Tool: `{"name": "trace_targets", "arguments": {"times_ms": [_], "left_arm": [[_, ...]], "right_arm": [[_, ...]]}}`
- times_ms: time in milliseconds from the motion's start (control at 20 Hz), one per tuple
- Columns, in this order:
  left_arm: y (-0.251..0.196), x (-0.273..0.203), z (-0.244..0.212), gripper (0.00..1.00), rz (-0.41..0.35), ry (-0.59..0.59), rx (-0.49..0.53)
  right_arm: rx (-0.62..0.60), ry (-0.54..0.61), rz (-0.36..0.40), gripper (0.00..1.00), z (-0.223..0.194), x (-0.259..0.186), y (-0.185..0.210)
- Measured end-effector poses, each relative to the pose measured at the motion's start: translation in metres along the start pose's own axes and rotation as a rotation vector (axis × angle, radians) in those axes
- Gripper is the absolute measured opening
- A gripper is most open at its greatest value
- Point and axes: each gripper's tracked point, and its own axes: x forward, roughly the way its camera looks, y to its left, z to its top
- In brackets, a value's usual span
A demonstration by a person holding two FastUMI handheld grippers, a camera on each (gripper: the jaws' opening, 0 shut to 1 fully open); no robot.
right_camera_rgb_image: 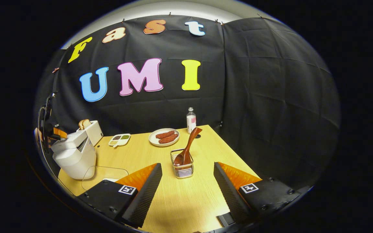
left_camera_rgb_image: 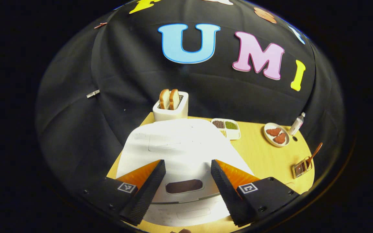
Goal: Close the left gripper, press the button to open the rice cooker; take a wooden spoon from the chopstick holder with the right hand, scoop a spoonful of rice and pour it into the rice cooker, then put the wooden spoon back into the chopstick holder.
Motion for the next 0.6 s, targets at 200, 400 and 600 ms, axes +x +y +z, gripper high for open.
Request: {"name": "trace_targets", "arguments": {"times_ms": [200,400,600], "left_arm": [[-0.004,0.006,-0.014,1.0,0.019,-0.029,0.03],[-0.004,0.007,-0.016,1.0,0.017,-0.073,0.03],[-0.006,0.005,-0.014,1.0,0.012,-0.108,0.041]], "right_arm": [[-0.013,0.012,0.004,1.0,-0.005,-0.005,-0.002],[-0.028,0.028,0.022,1.0,-0.012,-0.007,0.002],[-0.038,0.02,0.067,1.0,-0.006,-0.007,0.02]]}}
